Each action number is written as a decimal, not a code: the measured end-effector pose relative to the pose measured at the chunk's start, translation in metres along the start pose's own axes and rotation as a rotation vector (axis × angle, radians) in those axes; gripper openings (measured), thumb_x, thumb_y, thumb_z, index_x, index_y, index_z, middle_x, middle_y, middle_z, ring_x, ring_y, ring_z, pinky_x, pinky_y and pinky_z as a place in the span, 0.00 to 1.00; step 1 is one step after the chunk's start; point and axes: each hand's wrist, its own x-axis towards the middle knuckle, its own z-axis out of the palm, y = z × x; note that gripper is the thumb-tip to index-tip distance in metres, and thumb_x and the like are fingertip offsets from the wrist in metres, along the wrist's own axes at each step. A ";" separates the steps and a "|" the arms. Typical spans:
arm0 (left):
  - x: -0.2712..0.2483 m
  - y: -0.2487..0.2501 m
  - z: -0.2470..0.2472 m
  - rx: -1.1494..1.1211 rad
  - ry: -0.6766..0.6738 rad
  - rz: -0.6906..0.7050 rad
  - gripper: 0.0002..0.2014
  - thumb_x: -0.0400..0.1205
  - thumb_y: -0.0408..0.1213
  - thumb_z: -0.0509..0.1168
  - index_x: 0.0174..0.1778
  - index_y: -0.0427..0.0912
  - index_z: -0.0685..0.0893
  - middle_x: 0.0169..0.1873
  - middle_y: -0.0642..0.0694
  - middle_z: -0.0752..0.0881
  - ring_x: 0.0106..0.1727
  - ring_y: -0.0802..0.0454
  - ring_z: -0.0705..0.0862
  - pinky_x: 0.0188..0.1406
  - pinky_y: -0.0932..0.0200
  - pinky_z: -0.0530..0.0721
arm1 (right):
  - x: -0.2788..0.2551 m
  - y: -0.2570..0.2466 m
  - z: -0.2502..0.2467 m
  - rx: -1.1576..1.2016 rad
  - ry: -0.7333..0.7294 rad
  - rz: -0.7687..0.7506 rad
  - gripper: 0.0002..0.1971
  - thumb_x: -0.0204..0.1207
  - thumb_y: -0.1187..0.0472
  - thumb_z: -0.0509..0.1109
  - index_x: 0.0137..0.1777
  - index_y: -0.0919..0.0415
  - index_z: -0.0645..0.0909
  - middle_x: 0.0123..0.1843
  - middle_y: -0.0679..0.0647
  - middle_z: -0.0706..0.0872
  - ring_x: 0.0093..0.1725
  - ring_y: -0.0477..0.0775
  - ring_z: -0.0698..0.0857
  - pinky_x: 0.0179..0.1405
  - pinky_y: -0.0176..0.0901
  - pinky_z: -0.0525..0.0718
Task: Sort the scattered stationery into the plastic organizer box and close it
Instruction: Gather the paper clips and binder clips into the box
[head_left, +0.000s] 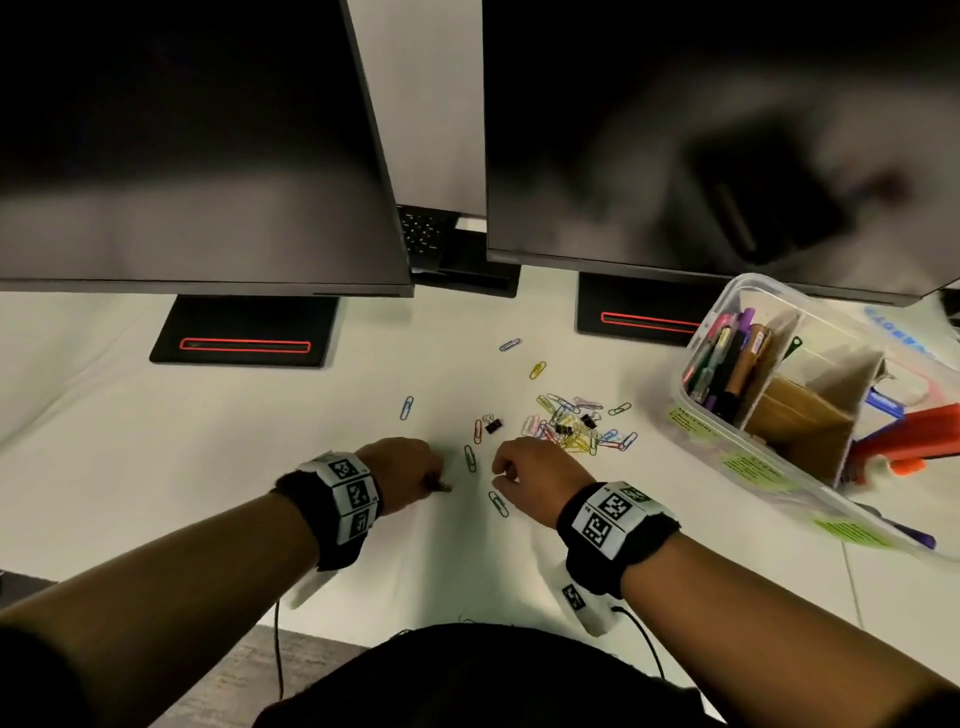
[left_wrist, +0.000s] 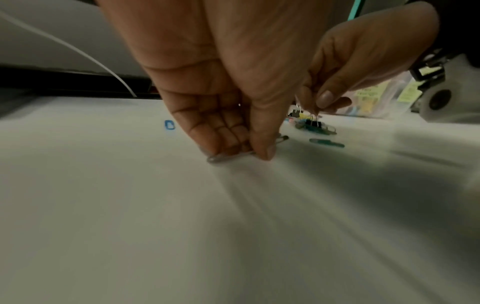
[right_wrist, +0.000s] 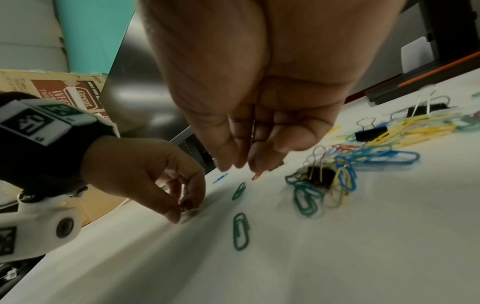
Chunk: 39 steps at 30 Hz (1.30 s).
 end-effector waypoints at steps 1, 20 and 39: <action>0.002 0.004 -0.002 -0.028 0.025 0.015 0.10 0.81 0.40 0.62 0.56 0.44 0.81 0.57 0.44 0.82 0.60 0.45 0.81 0.59 0.55 0.76 | -0.002 0.000 -0.003 0.022 -0.003 -0.006 0.14 0.78 0.57 0.67 0.61 0.60 0.81 0.57 0.56 0.84 0.55 0.53 0.83 0.54 0.39 0.77; 0.050 0.027 -0.040 -0.155 0.201 -0.223 0.37 0.78 0.55 0.64 0.79 0.41 0.61 0.79 0.39 0.62 0.80 0.40 0.59 0.80 0.48 0.62 | -0.091 0.082 -0.175 0.360 1.180 0.517 0.03 0.75 0.63 0.66 0.44 0.60 0.82 0.42 0.57 0.88 0.41 0.55 0.84 0.38 0.34 0.77; 0.076 0.087 -0.011 -0.186 0.080 0.035 0.54 0.74 0.65 0.62 0.82 0.42 0.34 0.83 0.41 0.36 0.84 0.41 0.36 0.82 0.42 0.45 | -0.082 0.105 -0.149 0.054 0.422 0.558 0.20 0.71 0.47 0.71 0.61 0.53 0.82 0.60 0.57 0.86 0.59 0.58 0.83 0.65 0.55 0.80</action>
